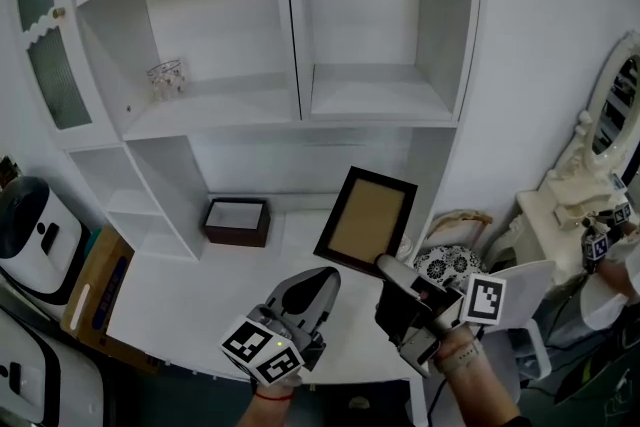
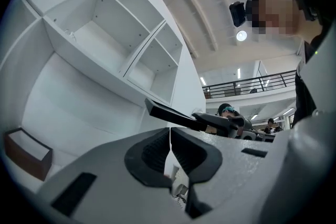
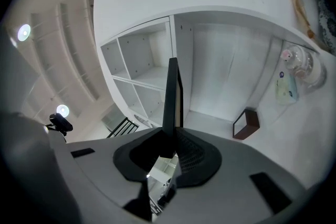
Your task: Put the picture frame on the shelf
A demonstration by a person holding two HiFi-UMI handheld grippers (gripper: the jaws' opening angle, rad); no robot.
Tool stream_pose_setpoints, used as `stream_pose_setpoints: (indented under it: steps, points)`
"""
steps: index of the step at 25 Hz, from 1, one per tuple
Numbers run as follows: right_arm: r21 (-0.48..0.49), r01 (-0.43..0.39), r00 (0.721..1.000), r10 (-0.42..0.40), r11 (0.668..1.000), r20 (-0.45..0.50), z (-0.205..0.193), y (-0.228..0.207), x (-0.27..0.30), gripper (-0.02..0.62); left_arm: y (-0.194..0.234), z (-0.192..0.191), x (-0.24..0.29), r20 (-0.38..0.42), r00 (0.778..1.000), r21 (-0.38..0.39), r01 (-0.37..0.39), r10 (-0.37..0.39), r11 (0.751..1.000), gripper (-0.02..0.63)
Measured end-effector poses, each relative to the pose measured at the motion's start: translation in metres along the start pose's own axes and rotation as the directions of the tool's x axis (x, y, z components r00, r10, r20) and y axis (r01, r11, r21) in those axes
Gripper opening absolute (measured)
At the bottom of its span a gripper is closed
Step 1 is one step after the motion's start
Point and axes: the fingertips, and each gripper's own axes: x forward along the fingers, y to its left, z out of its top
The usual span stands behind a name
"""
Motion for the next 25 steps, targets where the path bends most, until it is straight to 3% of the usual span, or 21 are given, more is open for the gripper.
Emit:
stream_pose_setpoints:
  steps: [11, 25]
  points:
    - [-0.036, -0.156, 0.986, 0.154, 0.987, -0.068, 0.047, 0.04, 0.031, 0.07, -0.013, 0.053, 0.051, 0.053, 0.999, 0.122, -0.007, 0.0, 0.992, 0.014]
    - [-0.002, -0.137, 0.99, 0.137, 0.991, -0.033, 0.114, 0.035, 0.091, 0.071, 0.012, 0.097, 0.103, 0.084, 0.996, 0.197, 0.019, -0.036, 0.98, 0.015]
